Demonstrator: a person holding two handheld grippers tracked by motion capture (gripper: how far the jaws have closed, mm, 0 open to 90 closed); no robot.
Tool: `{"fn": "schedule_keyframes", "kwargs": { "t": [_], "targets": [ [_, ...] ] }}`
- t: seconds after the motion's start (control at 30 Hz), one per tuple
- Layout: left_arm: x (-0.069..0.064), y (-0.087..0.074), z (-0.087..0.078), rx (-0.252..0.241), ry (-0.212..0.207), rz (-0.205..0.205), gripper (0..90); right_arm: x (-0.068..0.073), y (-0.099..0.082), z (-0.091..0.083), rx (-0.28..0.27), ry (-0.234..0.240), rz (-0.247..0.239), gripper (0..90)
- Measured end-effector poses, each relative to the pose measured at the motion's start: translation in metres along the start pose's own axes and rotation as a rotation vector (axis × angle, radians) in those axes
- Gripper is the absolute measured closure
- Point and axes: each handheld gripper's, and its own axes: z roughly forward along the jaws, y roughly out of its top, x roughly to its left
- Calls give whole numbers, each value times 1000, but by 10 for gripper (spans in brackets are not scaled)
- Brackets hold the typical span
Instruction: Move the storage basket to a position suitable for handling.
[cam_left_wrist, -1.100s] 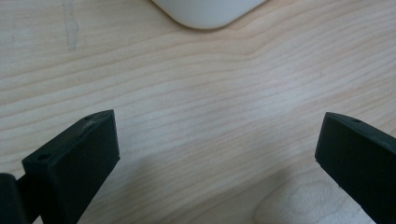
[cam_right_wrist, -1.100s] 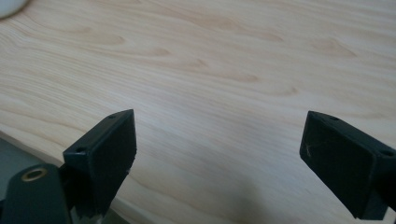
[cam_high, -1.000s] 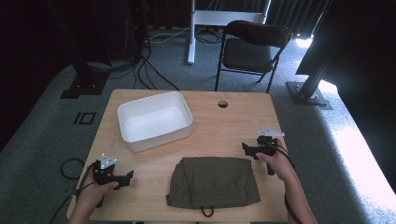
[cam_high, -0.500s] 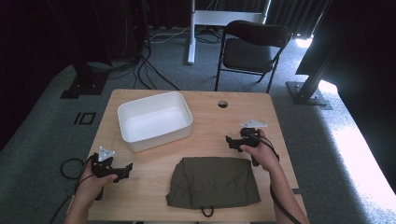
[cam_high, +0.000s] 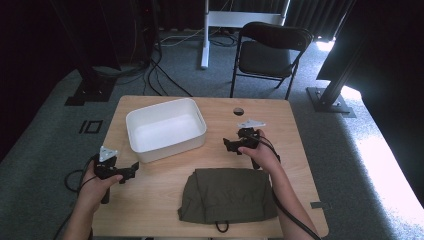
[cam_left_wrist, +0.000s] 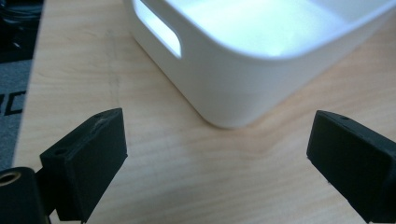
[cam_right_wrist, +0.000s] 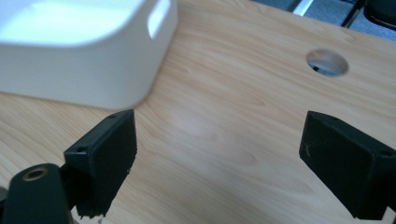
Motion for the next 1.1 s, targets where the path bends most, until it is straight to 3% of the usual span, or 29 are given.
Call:
{"fn": "schedule_keyframes", "kwargs": {
  "t": [0.43, 0.7, 0.83, 0.93, 1.1],
  "targets": [
    [3, 24, 5, -36, 12, -29, 59, 30, 36, 19, -22, 19, -44, 110],
    [11, 41, 15, -68, 21, -96, 70, 41, 56, 32, -37, 26, -42, 110],
    [13, 48, 18, -72, 21, -108, 70, 44, 62, 39, -39, 23, -42, 111],
    [15, 58, 23, -78, 48, -108, 113, 47, 66, 51, -36, 9, -34, 158],
    [16, 64, 29, -76, 76, -91, 175, 49, 70, 65, -19, -23, -38, 332]
  ]
}}
